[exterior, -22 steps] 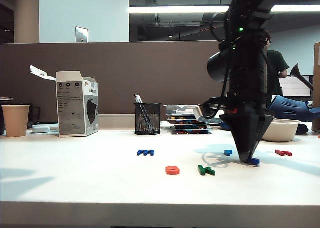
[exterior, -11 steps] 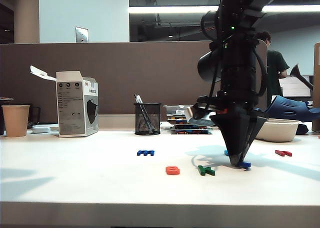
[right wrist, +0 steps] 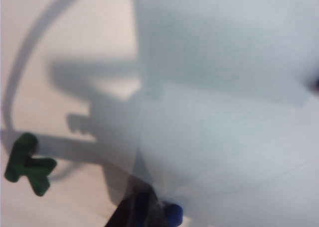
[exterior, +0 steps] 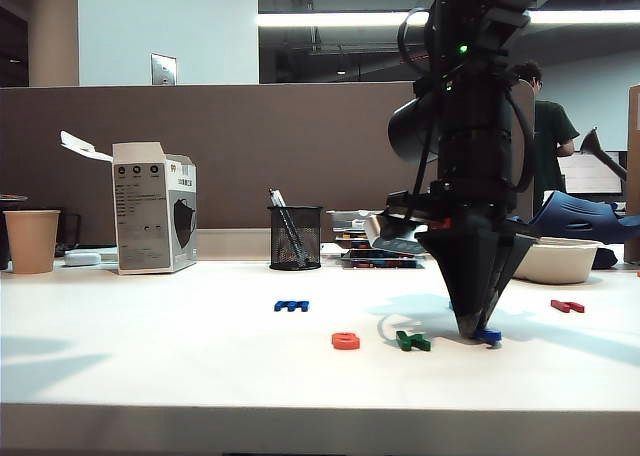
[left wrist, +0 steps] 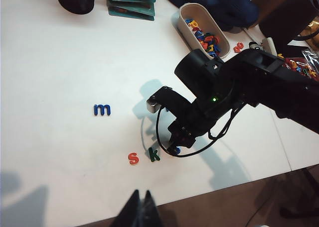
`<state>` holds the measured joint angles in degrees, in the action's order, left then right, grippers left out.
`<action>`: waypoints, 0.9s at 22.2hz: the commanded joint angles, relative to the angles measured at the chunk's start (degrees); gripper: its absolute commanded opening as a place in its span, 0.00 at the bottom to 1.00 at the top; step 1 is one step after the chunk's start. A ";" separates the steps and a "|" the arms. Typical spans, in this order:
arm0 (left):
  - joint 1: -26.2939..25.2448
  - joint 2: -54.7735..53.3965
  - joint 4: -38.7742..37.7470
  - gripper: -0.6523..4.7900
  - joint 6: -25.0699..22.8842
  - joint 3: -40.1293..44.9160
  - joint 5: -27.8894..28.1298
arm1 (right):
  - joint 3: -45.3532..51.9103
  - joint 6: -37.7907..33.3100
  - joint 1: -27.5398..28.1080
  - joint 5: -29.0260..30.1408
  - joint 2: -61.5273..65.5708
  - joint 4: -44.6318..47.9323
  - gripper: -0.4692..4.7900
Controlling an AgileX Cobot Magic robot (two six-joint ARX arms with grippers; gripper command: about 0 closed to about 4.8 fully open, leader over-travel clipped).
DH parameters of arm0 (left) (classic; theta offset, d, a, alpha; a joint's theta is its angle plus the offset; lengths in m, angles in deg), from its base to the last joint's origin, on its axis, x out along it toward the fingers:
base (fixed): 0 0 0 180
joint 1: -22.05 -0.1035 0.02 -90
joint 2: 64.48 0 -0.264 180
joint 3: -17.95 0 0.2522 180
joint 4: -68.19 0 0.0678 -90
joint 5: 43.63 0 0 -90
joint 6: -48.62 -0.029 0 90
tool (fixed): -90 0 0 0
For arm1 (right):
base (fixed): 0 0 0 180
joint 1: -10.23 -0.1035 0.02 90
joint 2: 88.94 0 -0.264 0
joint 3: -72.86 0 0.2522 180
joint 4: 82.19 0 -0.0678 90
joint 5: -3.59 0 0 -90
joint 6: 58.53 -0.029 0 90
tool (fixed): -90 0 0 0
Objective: Select the appropriate letters from the row of letter magnets placed on the table to arrange into the word "sky".
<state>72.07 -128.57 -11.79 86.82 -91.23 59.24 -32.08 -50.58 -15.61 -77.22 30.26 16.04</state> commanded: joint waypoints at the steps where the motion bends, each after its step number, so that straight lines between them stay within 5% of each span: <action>1: -0.09 0.11 0.55 0.11 -0.22 -0.09 0.20 | 1.27 -1.84 -0.28 -0.04 -1.49 1.81 0.08; 20: -0.09 0.09 0.57 0.11 -0.22 -0.09 0.04 | 1.40 -2.45 -2.38 -3.17 -2.58 1.88 0.08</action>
<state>72.07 -128.59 -11.79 86.82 -91.23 59.24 -30.57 -52.92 -17.82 -78.99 28.14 18.42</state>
